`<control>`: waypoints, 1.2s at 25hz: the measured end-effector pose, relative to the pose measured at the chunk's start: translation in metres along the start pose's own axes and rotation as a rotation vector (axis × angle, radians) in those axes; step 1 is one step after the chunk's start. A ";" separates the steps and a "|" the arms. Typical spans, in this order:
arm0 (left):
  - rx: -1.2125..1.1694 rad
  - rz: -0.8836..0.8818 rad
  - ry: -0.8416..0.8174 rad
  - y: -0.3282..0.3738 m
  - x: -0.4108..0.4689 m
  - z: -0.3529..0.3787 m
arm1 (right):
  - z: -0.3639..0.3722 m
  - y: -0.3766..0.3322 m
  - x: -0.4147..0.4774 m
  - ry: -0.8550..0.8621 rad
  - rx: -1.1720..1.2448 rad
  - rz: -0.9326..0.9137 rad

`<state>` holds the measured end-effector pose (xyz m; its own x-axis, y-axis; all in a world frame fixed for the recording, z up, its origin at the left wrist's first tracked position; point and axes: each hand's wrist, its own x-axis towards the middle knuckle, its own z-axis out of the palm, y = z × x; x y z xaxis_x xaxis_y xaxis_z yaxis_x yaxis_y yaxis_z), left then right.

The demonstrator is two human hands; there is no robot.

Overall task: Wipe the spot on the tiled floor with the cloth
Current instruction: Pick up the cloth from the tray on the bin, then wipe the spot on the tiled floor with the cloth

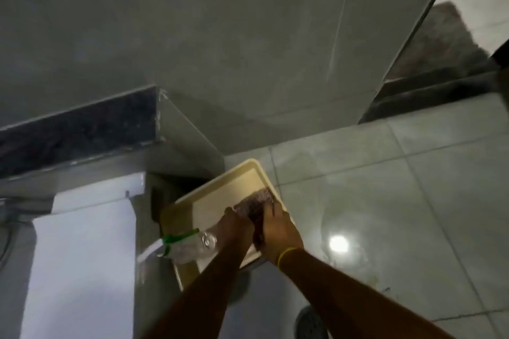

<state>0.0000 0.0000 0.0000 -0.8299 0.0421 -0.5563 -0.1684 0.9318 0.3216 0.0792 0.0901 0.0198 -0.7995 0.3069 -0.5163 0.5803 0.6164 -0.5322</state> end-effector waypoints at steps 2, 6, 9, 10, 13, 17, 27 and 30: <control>-0.105 -0.166 0.006 -0.019 0.039 0.047 | 0.045 0.019 0.045 0.034 0.008 0.077; -0.319 -0.353 -0.034 -0.050 0.093 0.115 | 0.108 0.045 0.110 0.029 -0.124 0.141; -0.597 -0.370 -0.119 -0.065 0.110 0.139 | 0.130 0.057 0.129 0.122 -0.024 0.199; -0.643 -0.368 -0.142 -0.065 0.114 0.138 | 0.129 0.060 0.133 0.155 0.088 0.252; -0.623 -0.253 -0.124 -0.058 0.104 0.121 | 0.116 0.050 0.124 0.124 0.291 0.244; -0.702 -0.008 0.058 -0.023 0.047 0.092 | 0.071 0.056 0.080 0.239 0.217 -0.094; -0.485 0.179 -0.470 -0.007 -0.138 0.314 | 0.117 0.318 -0.117 0.482 0.361 0.309; -0.651 -0.205 -0.660 -0.032 -0.164 0.426 | 0.182 0.414 -0.143 0.509 0.489 0.608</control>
<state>0.3677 0.1166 -0.2454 -0.3168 0.2809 -0.9059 -0.7058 0.5683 0.4230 0.4620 0.1693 -0.2488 -0.2409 0.8292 -0.5043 0.8302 -0.0931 -0.5497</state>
